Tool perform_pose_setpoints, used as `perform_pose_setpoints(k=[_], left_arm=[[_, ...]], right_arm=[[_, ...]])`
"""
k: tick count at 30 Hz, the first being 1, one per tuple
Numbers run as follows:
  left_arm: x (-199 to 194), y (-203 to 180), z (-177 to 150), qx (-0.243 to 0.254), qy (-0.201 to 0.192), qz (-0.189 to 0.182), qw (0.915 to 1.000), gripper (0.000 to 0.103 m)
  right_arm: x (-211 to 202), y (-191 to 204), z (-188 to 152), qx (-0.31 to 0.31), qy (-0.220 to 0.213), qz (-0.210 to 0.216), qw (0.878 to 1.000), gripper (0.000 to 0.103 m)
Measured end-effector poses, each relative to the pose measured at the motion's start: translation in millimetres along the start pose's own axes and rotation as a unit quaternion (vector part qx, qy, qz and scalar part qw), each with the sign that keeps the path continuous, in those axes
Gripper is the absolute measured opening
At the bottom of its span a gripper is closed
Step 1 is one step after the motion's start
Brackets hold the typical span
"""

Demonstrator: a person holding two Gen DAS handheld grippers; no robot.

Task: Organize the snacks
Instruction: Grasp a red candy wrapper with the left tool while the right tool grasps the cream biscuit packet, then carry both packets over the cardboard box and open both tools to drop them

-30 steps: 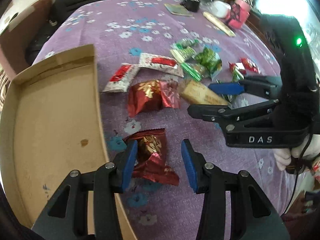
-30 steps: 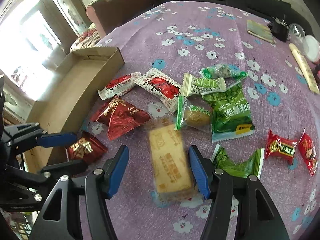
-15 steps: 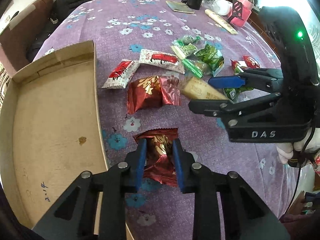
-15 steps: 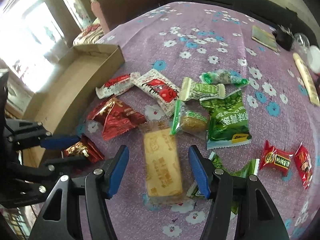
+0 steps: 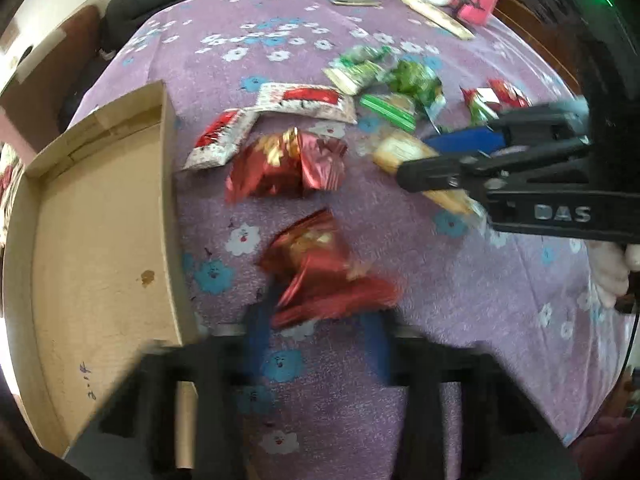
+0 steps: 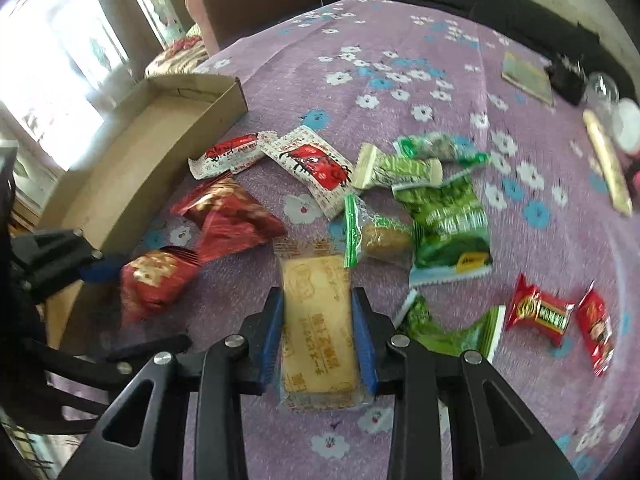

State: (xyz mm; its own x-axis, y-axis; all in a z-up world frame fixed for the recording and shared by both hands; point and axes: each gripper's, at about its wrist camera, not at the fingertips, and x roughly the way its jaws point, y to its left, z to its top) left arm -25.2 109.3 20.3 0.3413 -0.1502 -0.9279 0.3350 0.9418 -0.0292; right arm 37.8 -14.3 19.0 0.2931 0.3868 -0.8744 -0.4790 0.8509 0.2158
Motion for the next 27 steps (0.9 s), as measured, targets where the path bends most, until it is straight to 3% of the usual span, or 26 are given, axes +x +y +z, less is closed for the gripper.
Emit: perform_pose_setpoints(k=[3, 8, 12, 13, 16, 18, 19, 24, 25, 26, 27], left_arm=[[-1.3, 4.4, -0.9, -0.027, -0.001, -0.018, 0.9995, 0.007], [-4.6, 4.2, -5.3, -0.046, -0.011, -0.026, 0.9985, 0.007], [-18.5, 9.8, -6.0, -0.07, -0.03, -0.049, 0.9959, 0.01], [-21.5, 11.2, -6.2, -0.07, -0.033, -0.047, 0.9959, 0.012], [-20.3, 11.5, -3.1, -0.061, -0.031, -0.031, 0.9971, 0.031], [-15.7, 9.7, 0.6, -0.054, -0.029, -0.027, 0.9977, 0.041], [-12.3, 8.6, 2.1, -0.051, -0.026, -0.028, 0.998, 0.043], [4.2, -3.4, 11.0, -0.03, -0.01, 0.007, 0.9995, 0.048], [6.3, -4.2, 11.8, -0.031, -0.008, 0.01, 0.9994, 0.047], [7.8, -3.3, 12.2, -0.036, -0.006, 0.013, 0.9993, 0.039], [7.5, -2.2, 12.8, -0.04, -0.008, 0.022, 0.9989, 0.011]], right_arm=[[-7.1, -4.5, -1.8, 0.009, -0.01, 0.018, 1.0, 0.035], [-3.4, 0.3, -0.9, -0.016, -0.007, -0.008, 1.0, 0.036], [1.0, 3.0, -2.4, -0.017, -0.001, 0.002, 1.0, 0.04], [2.2, 6.2, -2.8, -0.025, -0.001, 0.001, 1.0, 0.041], [4.8, 17.4, -4.2, -0.045, -0.002, -0.026, 0.999, 0.044], [5.8, 20.9, -5.3, -0.051, -0.004, -0.041, 0.998, 0.04], [5.5, 21.9, -6.6, -0.054, -0.005, -0.05, 0.997, 0.033], [-2.7, 11.9, -14.4, -0.026, -0.005, -0.034, 0.999, 0.032], [-5.5, 8.2, -17.7, -0.014, -0.006, -0.025, 1.0, 0.032], [-7.8, 5.3, -20.2, -0.005, -0.006, -0.019, 1.0, 0.032], [-10.3, 3.0, -22.8, 0.005, -0.006, -0.013, 1.0, 0.032]])
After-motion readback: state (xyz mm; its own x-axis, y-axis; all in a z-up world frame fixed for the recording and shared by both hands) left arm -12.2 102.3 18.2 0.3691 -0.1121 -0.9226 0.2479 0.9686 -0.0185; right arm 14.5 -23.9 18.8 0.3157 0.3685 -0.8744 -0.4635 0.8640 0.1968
